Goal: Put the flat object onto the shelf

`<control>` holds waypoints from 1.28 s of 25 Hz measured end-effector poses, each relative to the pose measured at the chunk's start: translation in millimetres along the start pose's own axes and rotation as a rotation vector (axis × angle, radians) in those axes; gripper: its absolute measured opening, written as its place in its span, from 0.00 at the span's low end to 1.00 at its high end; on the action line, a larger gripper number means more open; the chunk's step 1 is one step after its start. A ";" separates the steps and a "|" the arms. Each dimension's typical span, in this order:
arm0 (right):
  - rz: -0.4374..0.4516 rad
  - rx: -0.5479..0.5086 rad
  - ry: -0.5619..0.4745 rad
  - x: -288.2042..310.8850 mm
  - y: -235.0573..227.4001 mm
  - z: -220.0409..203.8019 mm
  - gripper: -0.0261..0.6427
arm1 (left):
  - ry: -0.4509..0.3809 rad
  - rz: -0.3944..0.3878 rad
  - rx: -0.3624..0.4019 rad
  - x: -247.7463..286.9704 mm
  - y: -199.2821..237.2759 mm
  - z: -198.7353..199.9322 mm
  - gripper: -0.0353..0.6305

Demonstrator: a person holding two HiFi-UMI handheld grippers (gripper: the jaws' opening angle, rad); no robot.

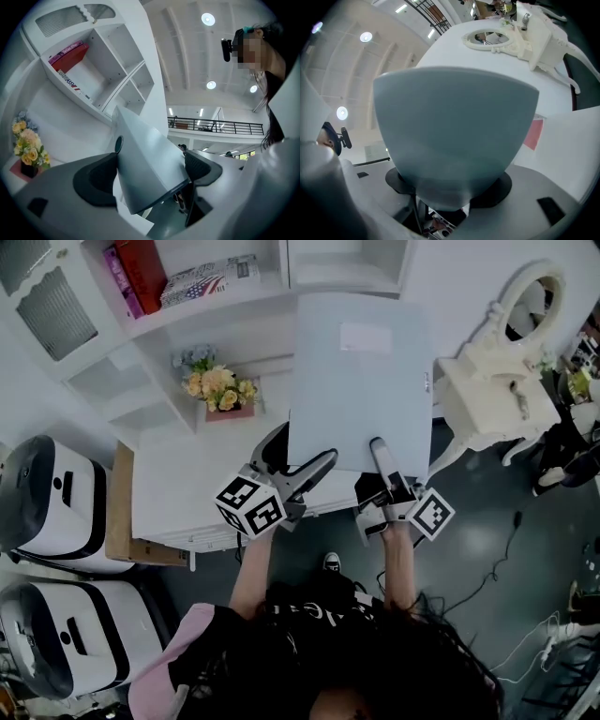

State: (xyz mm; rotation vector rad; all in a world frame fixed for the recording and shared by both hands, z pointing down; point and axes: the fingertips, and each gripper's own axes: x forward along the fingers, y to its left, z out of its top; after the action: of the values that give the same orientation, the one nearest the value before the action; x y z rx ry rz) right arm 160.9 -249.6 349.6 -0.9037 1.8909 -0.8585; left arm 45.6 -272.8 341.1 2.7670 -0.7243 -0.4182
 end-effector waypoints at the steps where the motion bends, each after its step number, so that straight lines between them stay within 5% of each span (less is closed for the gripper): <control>1: 0.006 -0.001 0.007 3.9 -2.7 7.7 0.51 | 0.000 0.004 0.004 8.4 1.3 1.0 0.72; 17: 0.078 0.016 0.111 78.3 -22.8 94.0 0.51 | -0.030 0.093 0.054 100.6 28.0 43.5 0.72; 32: 0.085 0.081 0.213 121.1 -36.9 126.8 0.51 | -0.061 0.176 0.040 134.1 44.8 64.5 0.72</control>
State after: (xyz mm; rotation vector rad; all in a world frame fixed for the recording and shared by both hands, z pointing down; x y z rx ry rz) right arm 237.3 -396.5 281.1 -0.6999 2.0447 -1.0050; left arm 116.5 -389.5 266.9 2.7082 -0.9920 -0.4583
